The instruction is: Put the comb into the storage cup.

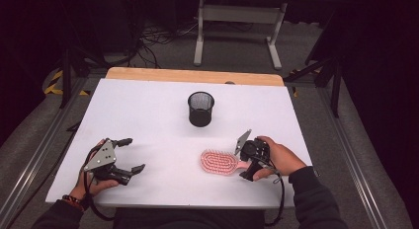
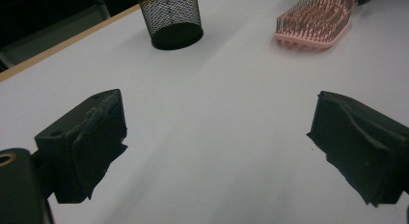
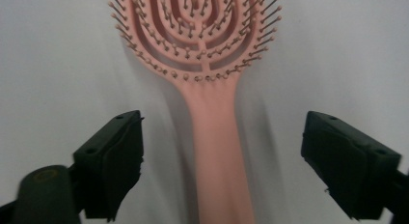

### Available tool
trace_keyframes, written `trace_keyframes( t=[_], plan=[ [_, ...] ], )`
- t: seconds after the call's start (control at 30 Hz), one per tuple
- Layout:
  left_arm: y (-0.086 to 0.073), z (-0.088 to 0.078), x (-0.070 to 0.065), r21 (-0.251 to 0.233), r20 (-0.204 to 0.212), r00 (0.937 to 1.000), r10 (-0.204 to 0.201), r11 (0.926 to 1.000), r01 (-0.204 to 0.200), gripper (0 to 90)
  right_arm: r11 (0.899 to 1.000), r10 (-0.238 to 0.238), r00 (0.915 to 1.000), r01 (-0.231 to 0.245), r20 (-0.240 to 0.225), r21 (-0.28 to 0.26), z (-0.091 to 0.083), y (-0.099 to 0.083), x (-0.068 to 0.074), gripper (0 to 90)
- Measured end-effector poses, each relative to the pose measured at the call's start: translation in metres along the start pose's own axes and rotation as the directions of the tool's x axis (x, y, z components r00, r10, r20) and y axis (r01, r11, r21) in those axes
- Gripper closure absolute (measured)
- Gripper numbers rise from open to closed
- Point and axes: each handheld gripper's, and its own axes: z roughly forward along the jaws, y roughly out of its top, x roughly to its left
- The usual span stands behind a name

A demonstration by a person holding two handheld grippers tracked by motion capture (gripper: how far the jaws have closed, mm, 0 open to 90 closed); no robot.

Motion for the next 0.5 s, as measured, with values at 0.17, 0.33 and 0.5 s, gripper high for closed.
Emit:
trace_keyframes(
  t=[0.17, 0.33, 0.5],
  plan=[
    [0.0, 0.0, 0.0, 0.002, 0.003, 1.0, 0.001, 1.0, -0.001, 6.5, 0.997, -0.057, 0.9976, 0.059, -0.039, 0.054, 0.009, 0.009, -0.002, 33.6],
    [0.0, 0.0, 0.001, -0.001, 0.009, 1.0, -0.002, 1.0, 0.002, 6.5, 0.996, -0.058, 0.9953, 0.063, -0.077, 0.067, 0.009, 0.015, -0.006, 49.2],
    [0.0, 0.001, 0.001, 0.001, 0.01, 1.0, 0.0, 1.0, 0.0, 6.5, 0.994, -0.075, 0.9924, 0.082, -0.098, 0.069, 0.009, 0.02, -0.007, 61.9]
  ],
)
